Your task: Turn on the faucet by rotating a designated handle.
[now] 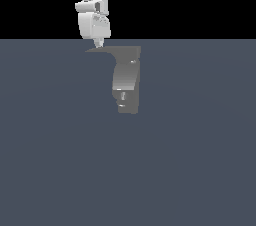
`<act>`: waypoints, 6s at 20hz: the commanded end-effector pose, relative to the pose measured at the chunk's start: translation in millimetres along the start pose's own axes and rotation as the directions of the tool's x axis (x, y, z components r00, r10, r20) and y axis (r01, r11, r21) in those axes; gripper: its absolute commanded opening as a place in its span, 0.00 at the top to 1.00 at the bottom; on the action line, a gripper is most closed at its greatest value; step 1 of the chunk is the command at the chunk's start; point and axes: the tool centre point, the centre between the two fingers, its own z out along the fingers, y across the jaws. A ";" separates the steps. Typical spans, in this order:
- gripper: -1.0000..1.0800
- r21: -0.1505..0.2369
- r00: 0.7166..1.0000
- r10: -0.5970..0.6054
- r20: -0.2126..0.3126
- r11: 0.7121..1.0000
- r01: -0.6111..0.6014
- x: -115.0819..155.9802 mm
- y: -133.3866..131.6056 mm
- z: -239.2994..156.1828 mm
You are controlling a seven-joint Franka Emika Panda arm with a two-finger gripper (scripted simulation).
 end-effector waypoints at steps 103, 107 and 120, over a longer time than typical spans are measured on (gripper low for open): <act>1.00 0.001 1.000 -0.021 0.002 1.000 0.021 178.6 161.9 0.1; 1.00 0.001 1.000 -0.017 0.002 1.000 0.017 194.6 148.8 0.1; 1.00 0.000 1.000 -0.003 0.001 1.000 0.003 243.8 108.8 0.0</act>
